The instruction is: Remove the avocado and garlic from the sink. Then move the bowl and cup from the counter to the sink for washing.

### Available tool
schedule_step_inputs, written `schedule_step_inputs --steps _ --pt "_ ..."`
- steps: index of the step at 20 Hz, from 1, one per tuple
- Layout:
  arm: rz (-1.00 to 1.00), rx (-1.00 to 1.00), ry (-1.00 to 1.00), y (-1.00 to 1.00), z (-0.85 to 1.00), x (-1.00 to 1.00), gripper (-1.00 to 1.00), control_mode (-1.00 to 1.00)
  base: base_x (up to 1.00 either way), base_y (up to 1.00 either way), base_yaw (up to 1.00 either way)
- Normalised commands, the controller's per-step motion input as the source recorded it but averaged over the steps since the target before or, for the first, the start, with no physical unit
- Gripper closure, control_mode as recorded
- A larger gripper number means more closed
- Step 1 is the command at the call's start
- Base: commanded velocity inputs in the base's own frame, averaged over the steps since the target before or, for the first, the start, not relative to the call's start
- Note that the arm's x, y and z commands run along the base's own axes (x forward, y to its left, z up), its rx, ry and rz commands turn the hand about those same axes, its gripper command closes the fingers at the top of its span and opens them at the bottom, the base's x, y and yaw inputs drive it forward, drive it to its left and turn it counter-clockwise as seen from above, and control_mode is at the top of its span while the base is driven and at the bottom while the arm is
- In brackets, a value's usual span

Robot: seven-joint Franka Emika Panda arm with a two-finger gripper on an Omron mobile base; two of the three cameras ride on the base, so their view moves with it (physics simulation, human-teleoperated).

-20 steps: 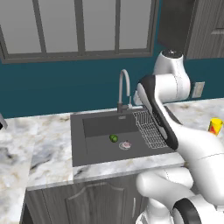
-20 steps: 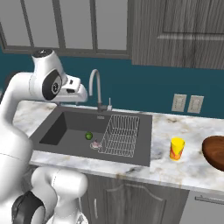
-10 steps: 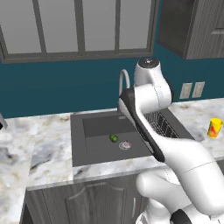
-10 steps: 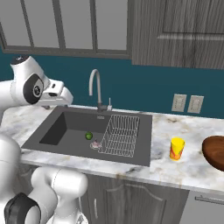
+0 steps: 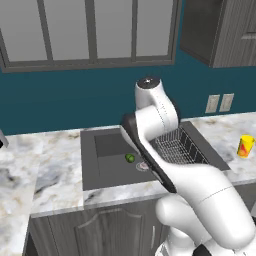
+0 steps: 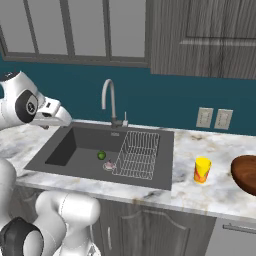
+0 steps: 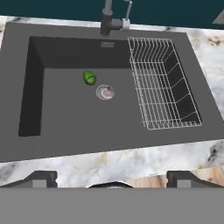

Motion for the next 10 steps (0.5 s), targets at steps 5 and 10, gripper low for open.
schedule_step_inputs --steps 5,10 --pt "-0.19 0.13 0.09 0.1 -0.33 0.12 -1.0 -1.0 0.0 0.0 0.0" --pt "-0.16 0.08 0.04 0.02 -0.34 0.13 -1.0 -1.0 0.0 0.0 0.0"
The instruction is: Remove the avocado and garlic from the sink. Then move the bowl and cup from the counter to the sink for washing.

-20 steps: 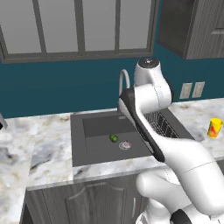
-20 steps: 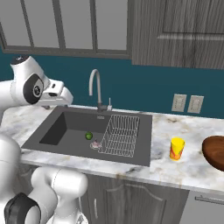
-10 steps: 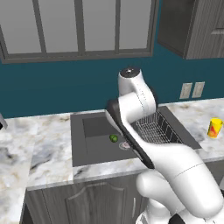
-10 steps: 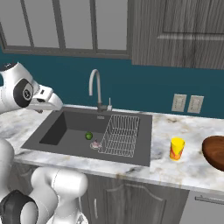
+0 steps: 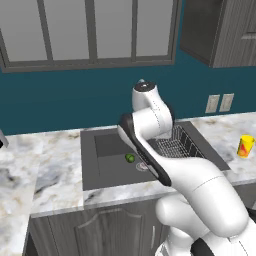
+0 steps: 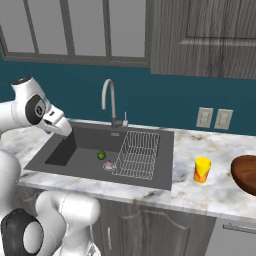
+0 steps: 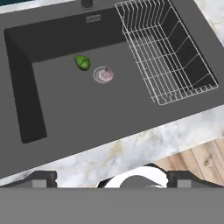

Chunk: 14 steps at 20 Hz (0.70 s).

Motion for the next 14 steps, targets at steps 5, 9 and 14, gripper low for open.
schedule_step_inputs --steps 5,9,14 --pt "-0.09 0.0 0.0 -0.01 -0.31 0.14 -1.0 -1.0 0.0 0.0 0.0" --pt "0.0 0.0 0.0 -0.11 -0.28 0.16 -1.0 -1.0 0.0 0.0 0.0" --pt "0.01 0.0 0.04 -0.18 -0.27 0.19 -1.0 -1.0 0.0 0.0 0.0"
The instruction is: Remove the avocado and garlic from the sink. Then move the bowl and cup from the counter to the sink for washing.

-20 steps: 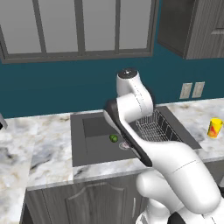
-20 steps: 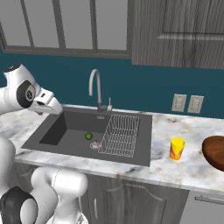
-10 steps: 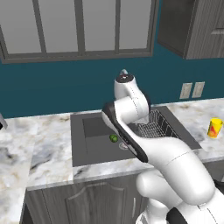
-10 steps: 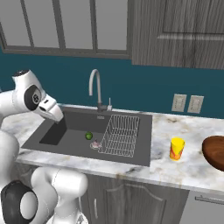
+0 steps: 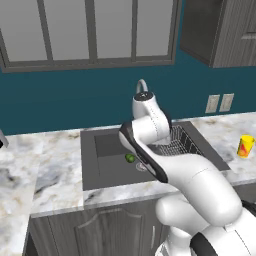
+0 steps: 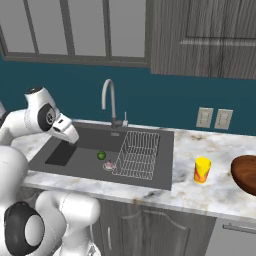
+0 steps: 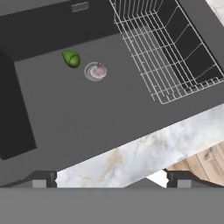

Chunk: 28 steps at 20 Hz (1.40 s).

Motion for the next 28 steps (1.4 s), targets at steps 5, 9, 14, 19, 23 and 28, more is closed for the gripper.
schedule_step_inputs --steps 5,9,14,19,23,28 --pt "0.08 0.0 0.01 -0.13 -0.27 0.19 -1.0 -1.0 0.0 0.0 0.0" --pt "0.06 0.0 0.0 -0.03 -0.28 0.21 -1.0 -1.0 0.0 0.0 0.0" --pt "0.07 0.0 0.0 -0.04 -0.29 0.23 -1.0 -1.0 0.0 0.0 0.0" --pt "0.1 0.0 -0.03 0.0 -0.26 0.21 -1.0 -1.0 0.0 0.0 0.0" --pt "0.11 0.0 -0.02 -0.03 -0.22 0.23 -1.0 -1.0 0.0 0.0 0.0" --pt "0.1 0.0 0.0 -0.11 -0.22 0.21 -1.0 -1.0 0.0 0.0 0.0"
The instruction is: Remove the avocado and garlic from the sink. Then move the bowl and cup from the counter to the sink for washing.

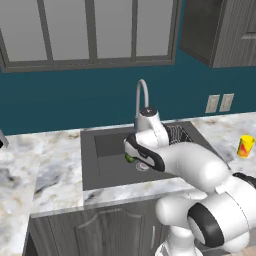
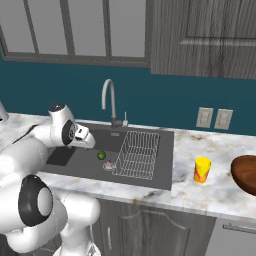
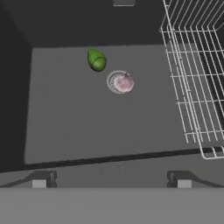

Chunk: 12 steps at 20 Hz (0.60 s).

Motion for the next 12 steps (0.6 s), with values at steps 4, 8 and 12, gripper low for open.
schedule_step_inputs --steps 4,8,12 --pt "0.1 0.0 -0.02 -0.07 -0.24 0.19 -1.0 -1.0 0.0 0.0 0.0" --pt "0.1 0.0 -0.01 0.0 -0.24 0.21 -1.0 -1.0 0.0 0.0 0.0" --pt "0.1 0.0 -0.02 0.0 -0.21 0.24 -1.0 -1.0 0.0 0.0 0.0"
